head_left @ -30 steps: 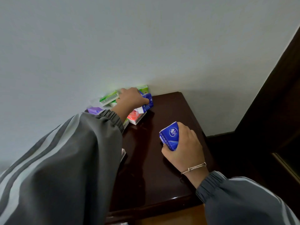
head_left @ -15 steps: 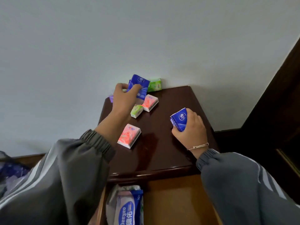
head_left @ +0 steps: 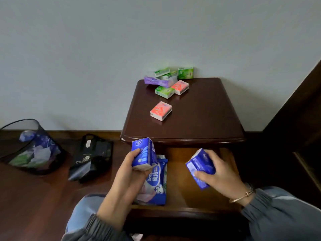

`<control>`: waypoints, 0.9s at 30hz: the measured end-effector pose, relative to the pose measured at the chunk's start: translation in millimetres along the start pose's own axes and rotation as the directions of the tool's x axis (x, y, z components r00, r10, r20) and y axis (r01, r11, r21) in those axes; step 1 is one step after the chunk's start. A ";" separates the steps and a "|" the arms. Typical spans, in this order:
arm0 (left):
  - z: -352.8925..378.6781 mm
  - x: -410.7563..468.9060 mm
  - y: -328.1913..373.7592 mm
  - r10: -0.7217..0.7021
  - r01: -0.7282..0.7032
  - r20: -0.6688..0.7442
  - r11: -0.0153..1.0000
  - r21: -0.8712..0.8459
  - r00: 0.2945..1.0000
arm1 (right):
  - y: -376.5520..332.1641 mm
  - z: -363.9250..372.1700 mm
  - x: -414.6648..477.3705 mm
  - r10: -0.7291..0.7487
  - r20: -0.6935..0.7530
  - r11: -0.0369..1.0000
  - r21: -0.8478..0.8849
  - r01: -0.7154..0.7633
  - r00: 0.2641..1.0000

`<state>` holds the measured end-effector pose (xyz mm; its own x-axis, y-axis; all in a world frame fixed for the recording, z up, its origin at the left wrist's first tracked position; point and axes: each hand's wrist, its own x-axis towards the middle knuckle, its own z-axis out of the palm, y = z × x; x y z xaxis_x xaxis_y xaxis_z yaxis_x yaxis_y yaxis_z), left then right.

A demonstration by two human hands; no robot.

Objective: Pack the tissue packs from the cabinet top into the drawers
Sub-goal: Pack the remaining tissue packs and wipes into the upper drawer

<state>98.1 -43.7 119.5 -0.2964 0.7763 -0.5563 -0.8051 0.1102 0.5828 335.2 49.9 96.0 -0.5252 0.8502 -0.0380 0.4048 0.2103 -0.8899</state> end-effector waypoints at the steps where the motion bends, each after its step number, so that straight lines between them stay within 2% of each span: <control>1: -5.2 2.6 -7.0 0.003 -0.003 -0.012 1.000 -0.002 1.000 | 4.5 11.7 -9.1 0.065 0.082 0.997 -0.050 -0.061 0.995; 4: -13.5 11.9 -24.5 0.046 -0.046 -0.001 0.998 0.047 0.999 | 17.1 42.1 -11.7 0.249 0.189 0.961 -0.167 -0.218 0.950; 9: -35.4 17.7 -43.8 0.139 -0.133 -0.016 0.970 0.202 0.990 | 24.9 79.2 9.4 0.389 0.116 0.884 -0.328 -0.334 0.914; 11: -43.3 18.5 -46.2 0.157 -0.154 -0.012 0.976 0.154 0.987 | 23.0 89.1 15.8 0.397 0.101 0.860 -0.389 -0.331 0.912; 16: -47.8 19.8 -46.2 0.182 -0.183 0.017 0.976 0.122 0.983 | 18.0 88.1 23.1 0.472 0.238 0.817 -0.480 -0.320 0.849; 22: -51.5 28.2 -50.0 0.175 -0.179 0.044 0.975 0.132 0.984 | 21.8 82.8 32.5 0.352 0.107 0.817 -0.520 -0.249 0.930; 27: -55.1 32.5 -51.3 0.156 -0.165 0.071 0.977 0.136 0.985 | 22.5 84.7 30.0 0.399 0.096 0.764 -0.585 -0.272 0.912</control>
<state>101.4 -58.3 39.0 -0.3815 0.8260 -0.4149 -0.6676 0.0642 0.7418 265.2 39.3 36.3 -0.3897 0.8128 -0.4330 0.8900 0.2115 -0.4039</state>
